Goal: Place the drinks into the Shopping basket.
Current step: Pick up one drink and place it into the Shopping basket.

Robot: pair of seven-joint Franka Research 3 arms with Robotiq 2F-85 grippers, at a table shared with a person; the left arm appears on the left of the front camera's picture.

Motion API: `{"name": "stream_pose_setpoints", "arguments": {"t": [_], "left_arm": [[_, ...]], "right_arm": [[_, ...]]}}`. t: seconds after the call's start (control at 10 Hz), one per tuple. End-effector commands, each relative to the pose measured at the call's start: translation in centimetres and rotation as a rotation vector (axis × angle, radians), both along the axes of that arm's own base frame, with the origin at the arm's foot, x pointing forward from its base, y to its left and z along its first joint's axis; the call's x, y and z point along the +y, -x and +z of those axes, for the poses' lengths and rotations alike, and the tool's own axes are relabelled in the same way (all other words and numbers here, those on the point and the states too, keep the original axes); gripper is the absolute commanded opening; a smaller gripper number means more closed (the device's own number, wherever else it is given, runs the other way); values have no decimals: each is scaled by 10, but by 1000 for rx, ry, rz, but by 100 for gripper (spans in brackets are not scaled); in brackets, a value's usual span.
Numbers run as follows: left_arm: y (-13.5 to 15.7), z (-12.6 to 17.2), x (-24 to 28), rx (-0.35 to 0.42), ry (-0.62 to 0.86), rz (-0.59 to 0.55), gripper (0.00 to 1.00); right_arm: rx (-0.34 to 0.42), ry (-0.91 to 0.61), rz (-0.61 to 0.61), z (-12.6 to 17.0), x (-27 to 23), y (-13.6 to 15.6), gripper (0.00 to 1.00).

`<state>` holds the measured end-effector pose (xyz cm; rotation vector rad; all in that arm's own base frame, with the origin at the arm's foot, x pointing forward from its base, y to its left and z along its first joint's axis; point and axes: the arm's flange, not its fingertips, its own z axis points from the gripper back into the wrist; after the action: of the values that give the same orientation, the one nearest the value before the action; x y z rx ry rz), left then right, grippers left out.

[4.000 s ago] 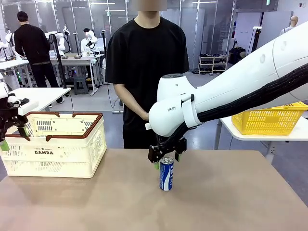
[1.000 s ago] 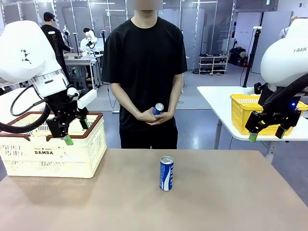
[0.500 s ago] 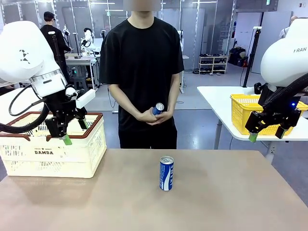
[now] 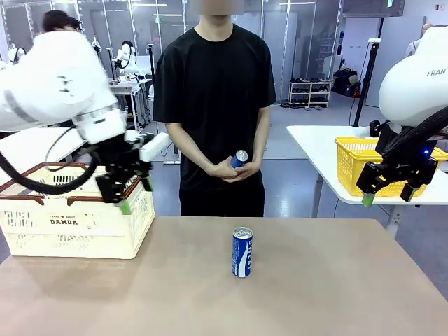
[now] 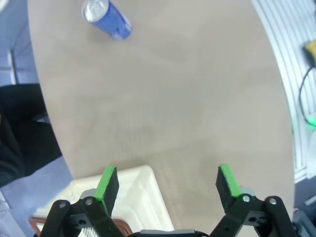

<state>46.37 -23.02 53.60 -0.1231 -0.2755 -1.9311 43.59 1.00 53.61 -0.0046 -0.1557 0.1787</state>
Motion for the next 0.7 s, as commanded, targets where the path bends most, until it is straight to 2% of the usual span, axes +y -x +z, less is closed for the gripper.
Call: {"name": "stream_pose_setpoints", "arguments": {"t": [0.0,0.2,0.6], "left_arm": [[-19,7,-52,-24,3,-7,100],[-34,13,-116,-19,-4,-57,100],[-59,8,-208,16,-98,-18,100]], "right_arm": [[5,3,-1,3,-2,1,100],[5,3,-1,3,-2,1,100],[5,3,-1,3,-2,1,100]]}}
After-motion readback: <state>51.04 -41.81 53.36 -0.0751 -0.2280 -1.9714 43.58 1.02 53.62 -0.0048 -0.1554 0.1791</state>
